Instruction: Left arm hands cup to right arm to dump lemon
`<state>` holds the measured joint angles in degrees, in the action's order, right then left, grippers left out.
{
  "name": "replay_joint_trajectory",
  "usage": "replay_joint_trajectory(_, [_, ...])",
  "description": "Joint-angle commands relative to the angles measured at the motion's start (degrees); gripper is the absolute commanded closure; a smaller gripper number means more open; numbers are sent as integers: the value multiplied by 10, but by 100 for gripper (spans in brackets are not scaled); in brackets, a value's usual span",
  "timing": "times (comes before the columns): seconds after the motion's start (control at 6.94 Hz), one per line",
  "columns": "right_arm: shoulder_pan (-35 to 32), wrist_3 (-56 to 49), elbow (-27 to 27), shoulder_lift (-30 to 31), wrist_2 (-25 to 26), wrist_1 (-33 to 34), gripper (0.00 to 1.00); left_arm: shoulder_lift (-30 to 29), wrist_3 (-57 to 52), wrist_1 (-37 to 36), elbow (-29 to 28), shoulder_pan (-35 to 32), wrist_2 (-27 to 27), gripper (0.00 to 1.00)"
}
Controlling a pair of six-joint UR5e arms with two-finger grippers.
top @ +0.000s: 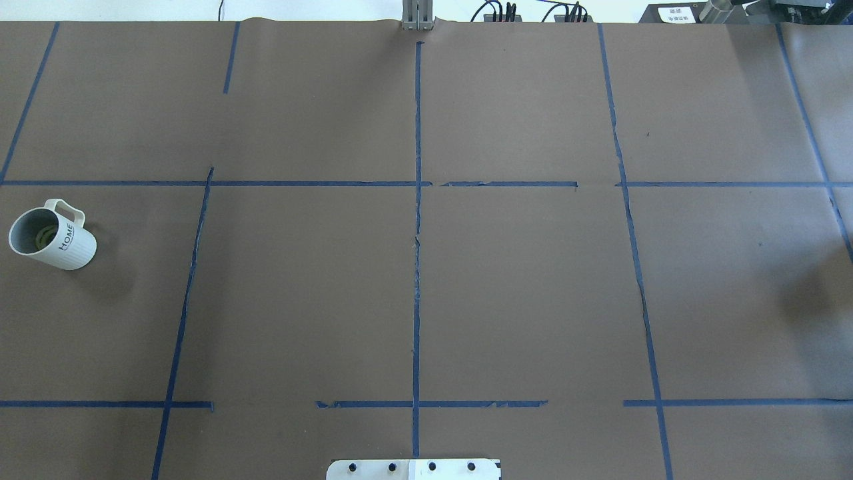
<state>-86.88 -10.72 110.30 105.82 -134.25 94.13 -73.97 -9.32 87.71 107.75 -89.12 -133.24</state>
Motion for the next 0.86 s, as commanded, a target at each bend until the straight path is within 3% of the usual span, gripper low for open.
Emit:
replay_joint_trajectory(0.0, [0, 0, 1, -1, 0, 0, 0, 2, -1, 6, 0, 0, 0, 0])
replay_joint_trajectory(0.72, [0, 3, 2, -7, -1, 0, 0, -48, 7, 7, 21, 2, 1, 0])
